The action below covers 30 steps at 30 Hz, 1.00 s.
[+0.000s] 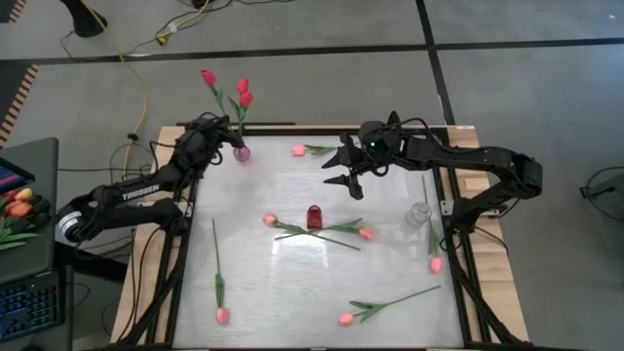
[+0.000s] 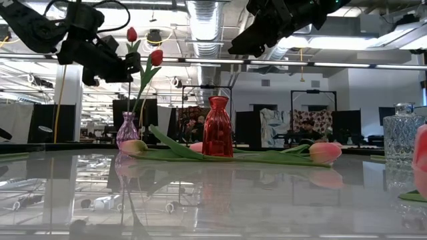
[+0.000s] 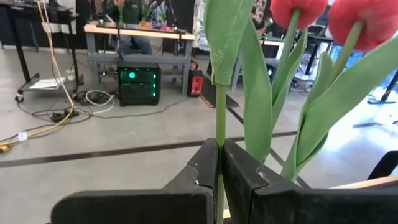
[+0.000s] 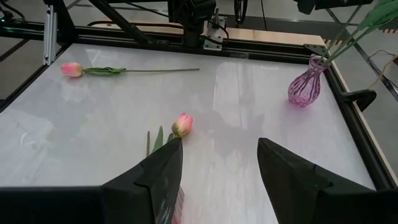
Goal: Sort flowers into vase by color
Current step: Put the red tulip into the violet vase
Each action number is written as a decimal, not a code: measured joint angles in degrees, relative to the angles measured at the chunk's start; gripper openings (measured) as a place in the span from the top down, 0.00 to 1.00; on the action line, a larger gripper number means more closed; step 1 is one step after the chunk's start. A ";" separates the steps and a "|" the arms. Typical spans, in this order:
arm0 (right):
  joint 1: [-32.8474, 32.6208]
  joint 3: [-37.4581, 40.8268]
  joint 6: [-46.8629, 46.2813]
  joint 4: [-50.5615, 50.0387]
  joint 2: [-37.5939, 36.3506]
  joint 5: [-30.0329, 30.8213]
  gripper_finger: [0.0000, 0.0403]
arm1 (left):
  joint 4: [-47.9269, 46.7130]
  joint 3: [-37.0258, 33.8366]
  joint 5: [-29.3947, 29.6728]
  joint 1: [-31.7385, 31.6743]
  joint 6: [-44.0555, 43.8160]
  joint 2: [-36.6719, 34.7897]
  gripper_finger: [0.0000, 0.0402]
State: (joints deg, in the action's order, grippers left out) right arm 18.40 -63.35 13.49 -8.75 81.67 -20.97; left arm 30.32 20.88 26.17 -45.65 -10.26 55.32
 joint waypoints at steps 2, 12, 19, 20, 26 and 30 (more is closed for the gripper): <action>0.00 0.00 -0.02 -0.02 0.00 0.00 0.42 | -0.20 0.00 0.00 0.00 -0.02 0.21 1.00; 0.02 0.00 -0.02 -0.02 0.00 0.00 0.42 | -3.62 0.02 0.13 0.00 -0.78 0.19 1.00; 0.02 0.00 -0.01 -0.02 0.00 -0.02 0.42 | -3.99 0.02 0.12 0.00 -1.15 0.19 1.00; 0.00 0.00 -0.02 -0.02 0.00 -0.02 0.42 | -3.99 0.02 0.11 0.00 -1.20 0.19 1.00; 0.02 0.00 0.00 -0.02 0.00 -0.02 0.42 | -4.05 0.02 0.11 0.00 -1.51 0.19 1.00; 0.01 0.00 -0.02 -0.02 0.00 -0.02 0.42 | -4.55 0.02 0.11 0.02 -1.62 0.19 0.99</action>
State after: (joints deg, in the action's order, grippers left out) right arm 18.41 -63.35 13.47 -8.78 81.67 -20.99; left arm 25.77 20.91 26.28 -45.63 -11.88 55.51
